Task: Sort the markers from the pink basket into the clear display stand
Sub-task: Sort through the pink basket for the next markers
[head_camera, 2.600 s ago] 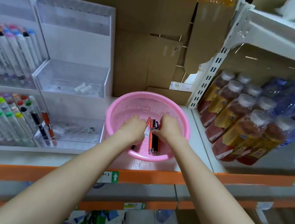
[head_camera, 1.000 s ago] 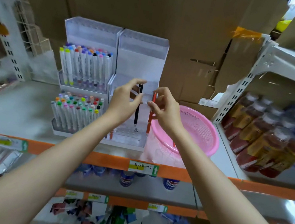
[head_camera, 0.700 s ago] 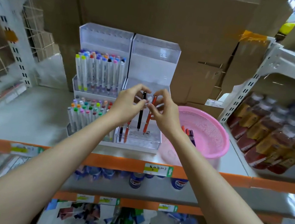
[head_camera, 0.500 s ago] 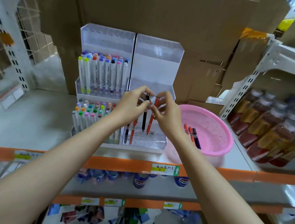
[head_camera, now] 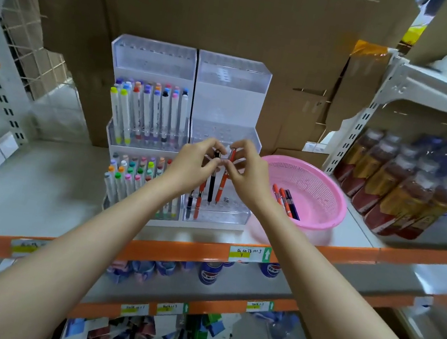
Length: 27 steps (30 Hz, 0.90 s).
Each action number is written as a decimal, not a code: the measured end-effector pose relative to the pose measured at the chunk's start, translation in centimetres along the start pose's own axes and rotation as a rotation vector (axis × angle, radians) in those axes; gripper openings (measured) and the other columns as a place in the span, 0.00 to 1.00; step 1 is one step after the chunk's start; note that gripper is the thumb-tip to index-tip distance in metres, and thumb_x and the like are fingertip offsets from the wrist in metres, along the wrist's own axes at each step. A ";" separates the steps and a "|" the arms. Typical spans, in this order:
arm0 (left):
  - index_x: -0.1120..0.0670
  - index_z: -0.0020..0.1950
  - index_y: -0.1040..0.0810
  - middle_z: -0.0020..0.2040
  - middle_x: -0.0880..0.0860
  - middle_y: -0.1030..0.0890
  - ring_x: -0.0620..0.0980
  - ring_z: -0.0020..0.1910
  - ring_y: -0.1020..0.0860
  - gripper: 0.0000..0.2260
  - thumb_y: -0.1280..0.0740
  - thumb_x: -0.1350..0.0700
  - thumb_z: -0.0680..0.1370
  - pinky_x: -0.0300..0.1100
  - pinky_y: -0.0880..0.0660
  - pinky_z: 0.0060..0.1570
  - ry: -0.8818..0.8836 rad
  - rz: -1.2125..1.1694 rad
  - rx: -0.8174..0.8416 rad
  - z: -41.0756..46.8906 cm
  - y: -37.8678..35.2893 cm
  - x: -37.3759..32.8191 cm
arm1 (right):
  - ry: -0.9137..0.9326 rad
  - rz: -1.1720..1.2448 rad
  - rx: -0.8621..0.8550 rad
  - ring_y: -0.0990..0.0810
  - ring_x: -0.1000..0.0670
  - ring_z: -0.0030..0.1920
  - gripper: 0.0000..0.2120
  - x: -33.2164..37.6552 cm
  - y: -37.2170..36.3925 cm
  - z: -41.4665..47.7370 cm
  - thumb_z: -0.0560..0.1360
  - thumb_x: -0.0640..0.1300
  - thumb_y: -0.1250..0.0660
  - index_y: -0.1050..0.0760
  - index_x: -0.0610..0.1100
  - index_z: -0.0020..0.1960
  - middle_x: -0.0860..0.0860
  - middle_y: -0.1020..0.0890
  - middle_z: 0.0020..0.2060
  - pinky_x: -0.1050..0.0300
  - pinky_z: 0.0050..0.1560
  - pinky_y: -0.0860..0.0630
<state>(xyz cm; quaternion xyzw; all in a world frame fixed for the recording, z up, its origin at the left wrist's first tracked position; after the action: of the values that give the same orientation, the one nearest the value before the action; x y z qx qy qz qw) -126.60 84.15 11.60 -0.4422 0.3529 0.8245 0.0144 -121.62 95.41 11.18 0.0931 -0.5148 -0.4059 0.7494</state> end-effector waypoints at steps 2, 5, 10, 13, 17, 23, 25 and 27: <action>0.51 0.54 0.26 0.45 0.48 0.19 0.43 0.43 0.18 0.06 0.36 0.60 0.79 0.37 0.21 0.46 0.011 -0.001 -0.005 0.1 -0.1 0.0 | 0.008 -0.001 0.023 0.21 0.51 0.40 0.09 -0.1 -0.2 0.0 0.77 0.36 0.35 0.30 0.40 0.56 0.50 0.22 0.43 0.56 0.42 0.22; 0.51 0.52 0.25 0.45 0.49 0.19 0.44 0.43 0.18 0.06 0.36 0.61 0.79 0.41 0.20 0.48 0.013 0.015 -0.011 0.1 0.0 -0.1 | 0.017 -0.004 0.045 0.21 0.51 0.41 0.08 -0.2 -0.3 0.2 0.77 0.34 0.37 0.30 0.40 0.56 0.50 0.22 0.43 0.54 0.43 0.21; 0.52 0.53 0.25 0.44 0.50 0.19 0.46 0.44 0.18 0.07 0.36 0.62 0.78 0.45 0.21 0.50 0.008 0.082 0.002 -0.2 -0.2 -0.2 | 0.020 -0.002 0.063 0.20 0.49 0.43 0.10 -0.5 -0.5 0.1 0.77 0.34 0.36 0.31 0.40 0.57 0.50 0.21 0.45 0.53 0.45 0.21; 0.54 0.54 0.24 0.45 0.51 0.18 0.47 0.45 0.18 0.06 0.36 0.62 0.78 0.45 0.21 0.50 0.011 0.109 0.013 -0.7 -0.4 0.0 | 0.023 0.006 0.062 0.20 0.50 0.43 0.10 -0.5 -0.6 0.1 0.76 0.33 0.36 0.31 0.40 0.57 0.49 0.21 0.45 0.56 0.45 0.22; 0.55 0.53 0.24 0.45 0.52 0.18 0.47 0.45 0.19 0.06 0.35 0.62 0.78 0.45 0.21 0.50 -0.003 0.136 0.022 -1.1 -0.5 0.1 | 0.028 0.016 0.062 0.21 0.52 0.41 0.10 -0.5 -0.6 -0.1 0.76 0.33 0.37 0.31 0.40 0.56 0.50 0.21 0.44 0.64 0.41 0.26; 0.55 0.51 0.24 0.40 0.50 0.20 0.47 0.40 0.20 0.05 0.34 0.62 0.77 0.42 0.23 0.43 -0.020 0.164 0.020 -1.5 -0.4 0.1 | 0.025 0.035 0.065 0.20 0.51 0.42 0.10 -0.4 -0.9 -0.4 0.76 0.33 0.36 0.31 0.41 0.55 0.49 0.20 0.45 0.61 0.40 0.26; 0.54 0.51 0.24 0.38 0.49 0.21 0.47 0.38 0.21 0.04 0.34 0.62 0.77 0.40 0.25 0.41 -0.019 0.175 0.024 -1.6 -0.4 0.2 | 0.034 0.031 0.064 0.20 0.50 0.42 0.10 -0.2 -0.9 -0.6 0.75 0.32 0.37 0.31 0.41 0.55 0.48 0.20 0.45 0.60 0.40 0.26; 0.54 0.51 0.24 0.40 0.49 0.20 0.46 0.40 0.20 0.05 0.33 0.61 0.77 0.39 0.24 0.43 -0.015 0.186 0.033 -1.7 -0.5 0.5 | 0.042 0.033 0.063 0.20 0.48 0.43 0.10 -0.1 -0.9 -0.7 0.75 0.32 0.37 0.31 0.40 0.55 0.47 0.20 0.45 0.57 0.42 0.23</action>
<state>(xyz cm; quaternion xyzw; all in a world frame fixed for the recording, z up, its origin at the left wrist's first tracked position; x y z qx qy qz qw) -125.48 83.35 10.34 -0.4010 0.4060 0.8195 -0.0522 -121.50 94.67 10.31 0.1166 -0.5129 -0.3752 0.7632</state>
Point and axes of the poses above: each hand's wrist, its own z-axis towards the middle knuckle, its own y-axis out of the back of the hand, x = y × z, the point moved 8 cm from there along z, towards the middle knuckle
